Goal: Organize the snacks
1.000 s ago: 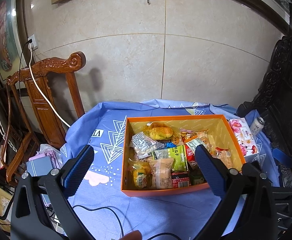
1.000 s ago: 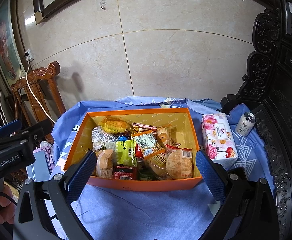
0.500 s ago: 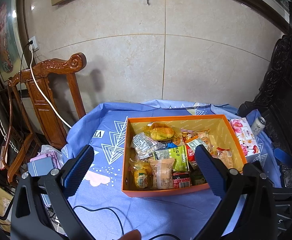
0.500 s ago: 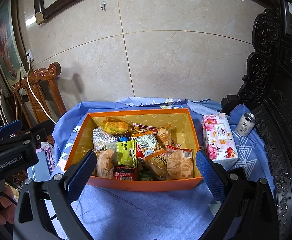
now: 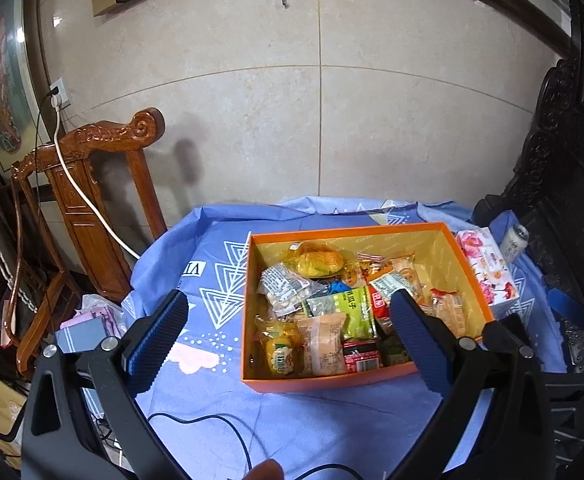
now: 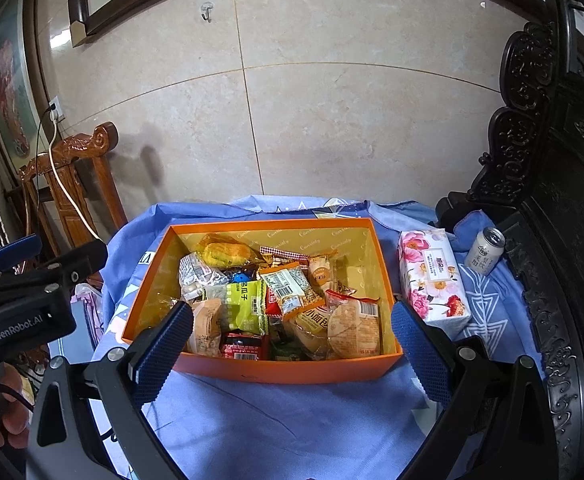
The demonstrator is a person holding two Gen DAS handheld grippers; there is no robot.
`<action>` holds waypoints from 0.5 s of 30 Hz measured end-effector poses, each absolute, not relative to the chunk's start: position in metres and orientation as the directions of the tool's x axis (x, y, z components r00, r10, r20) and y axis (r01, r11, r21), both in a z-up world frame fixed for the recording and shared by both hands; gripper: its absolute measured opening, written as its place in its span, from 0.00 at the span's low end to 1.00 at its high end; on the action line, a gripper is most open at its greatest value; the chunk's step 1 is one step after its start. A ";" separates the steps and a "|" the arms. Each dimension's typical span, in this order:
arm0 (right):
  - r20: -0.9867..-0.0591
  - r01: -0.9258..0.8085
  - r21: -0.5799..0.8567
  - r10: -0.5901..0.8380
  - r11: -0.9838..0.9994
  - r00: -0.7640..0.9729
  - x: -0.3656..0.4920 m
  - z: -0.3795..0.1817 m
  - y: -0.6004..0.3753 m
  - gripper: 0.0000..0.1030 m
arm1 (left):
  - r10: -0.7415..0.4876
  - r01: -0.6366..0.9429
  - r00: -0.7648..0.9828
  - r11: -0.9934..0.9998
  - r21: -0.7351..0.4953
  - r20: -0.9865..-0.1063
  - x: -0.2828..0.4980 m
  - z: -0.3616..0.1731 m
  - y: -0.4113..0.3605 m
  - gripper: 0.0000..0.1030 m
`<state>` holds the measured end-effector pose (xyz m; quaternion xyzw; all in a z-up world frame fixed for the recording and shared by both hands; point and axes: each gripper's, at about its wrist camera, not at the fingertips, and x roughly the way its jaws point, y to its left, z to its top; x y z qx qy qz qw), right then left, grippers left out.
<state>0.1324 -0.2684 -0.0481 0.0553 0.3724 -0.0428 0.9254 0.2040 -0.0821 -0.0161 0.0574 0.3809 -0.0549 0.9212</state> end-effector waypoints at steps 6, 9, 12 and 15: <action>-0.691 0.117 0.067 -0.039 0.991 0.722 0.132 -0.048 -0.268 0.97 | -0.035 0.138 0.696 0.987 0.086 -0.717 0.204 -0.019 -0.083 0.96; -0.692 0.113 0.064 -0.038 0.992 0.721 0.132 -0.048 -0.267 0.97 | -0.039 0.137 0.698 0.987 0.080 -0.715 0.203 -0.018 -0.082 0.96; -0.691 0.110 0.061 -0.038 0.992 0.722 0.132 -0.047 -0.266 0.97 | -0.038 0.131 0.701 0.988 0.077 -0.712 0.202 -0.017 -0.082 0.96; -0.691 0.111 0.061 -0.038 0.992 0.722 0.132 -0.047 -0.266 0.97 | -0.038 0.127 0.704 0.989 0.074 -0.709 0.202 -0.016 -0.081 0.96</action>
